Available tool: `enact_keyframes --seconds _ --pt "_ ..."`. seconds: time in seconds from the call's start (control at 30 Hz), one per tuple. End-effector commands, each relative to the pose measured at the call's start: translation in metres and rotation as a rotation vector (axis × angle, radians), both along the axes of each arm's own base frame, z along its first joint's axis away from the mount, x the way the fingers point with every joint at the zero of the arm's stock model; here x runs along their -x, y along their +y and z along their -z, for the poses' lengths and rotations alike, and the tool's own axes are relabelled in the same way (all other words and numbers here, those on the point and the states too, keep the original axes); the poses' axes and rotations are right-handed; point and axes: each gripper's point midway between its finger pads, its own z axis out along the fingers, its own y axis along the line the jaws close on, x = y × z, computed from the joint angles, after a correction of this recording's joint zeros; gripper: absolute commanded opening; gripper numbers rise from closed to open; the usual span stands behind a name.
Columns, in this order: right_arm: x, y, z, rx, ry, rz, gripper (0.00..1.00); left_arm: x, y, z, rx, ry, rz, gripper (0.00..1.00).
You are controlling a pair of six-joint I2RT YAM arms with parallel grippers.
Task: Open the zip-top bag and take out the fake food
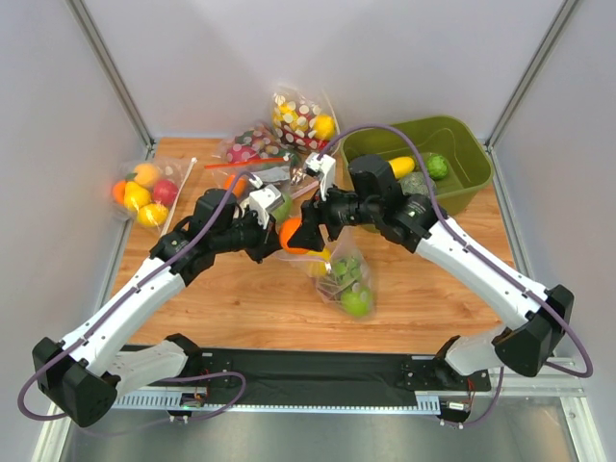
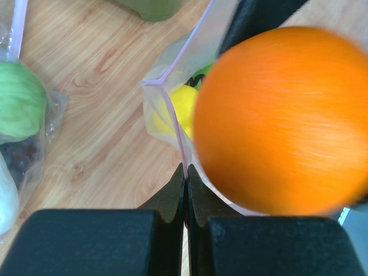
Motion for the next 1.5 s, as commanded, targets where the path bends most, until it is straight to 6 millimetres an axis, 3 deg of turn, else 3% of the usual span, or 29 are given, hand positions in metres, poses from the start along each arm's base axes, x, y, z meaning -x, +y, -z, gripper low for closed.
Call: enact_keyframes --seconds 0.0,0.2,0.37,0.57,0.67,0.87,1.0,1.03,1.13,1.2,1.23,1.27,1.33,1.47 --pt "0.025 0.007 -0.066 -0.183 -0.087 -0.122 0.30 -0.001 0.002 -0.004 -0.014 -0.033 0.005 0.00" --pt "0.036 0.000 -0.090 -0.257 -0.121 -0.147 0.29 -0.002 0.003 -0.004 -0.016 -0.032 0.000 0.00" --pt "0.028 -0.016 -0.107 -0.274 -0.195 -0.089 0.29 -0.005 0.006 -0.002 -0.031 -0.037 -0.021 0.00" --pt "-0.013 -0.052 -0.109 -0.238 -0.258 0.079 0.29 -0.005 0.006 -0.002 -0.033 -0.038 -0.023 0.00" --pt "-0.049 -0.082 -0.102 -0.225 -0.252 0.205 0.28 -0.004 0.007 -0.003 -0.031 -0.039 -0.022 0.00" --pt "-0.128 -0.163 -0.078 -0.183 -0.232 0.539 0.28 -0.004 0.008 -0.004 -0.031 -0.047 -0.026 0.00" --pt "-0.186 -0.234 -0.046 -0.036 -0.241 0.862 0.28 -0.003 0.008 -0.005 -0.031 -0.047 -0.024 0.00" --pt "-0.198 -0.244 -0.031 0.007 -0.224 0.898 0.29 -0.004 0.009 -0.004 -0.033 -0.046 -0.028 0.00" --pt "-0.221 -0.277 -0.018 0.059 -0.220 1.013 0.29 -0.004 0.009 -0.005 -0.033 -0.048 -0.032 0.00" --pt "-0.238 -0.298 0.001 0.103 -0.186 1.080 0.29 -0.005 0.010 -0.004 -0.037 -0.048 -0.037 0.00" --pt "-0.244 -0.304 0.000 0.105 -0.188 1.094 0.29 -0.005 0.010 -0.003 -0.040 -0.045 -0.039 0.00" --pt "-0.252 -0.310 0.012 0.110 -0.157 1.114 0.29 -0.005 0.010 -0.003 -0.040 -0.046 -0.039 0.00" --pt "-0.264 -0.342 0.020 0.096 -0.129 1.187 0.29 -0.006 0.011 -0.002 -0.045 -0.045 -0.042 0.00" --pt "-0.275 -0.373 0.028 0.110 -0.105 1.275 0.31 -0.006 0.010 -0.002 -0.044 -0.042 -0.041 0.00"
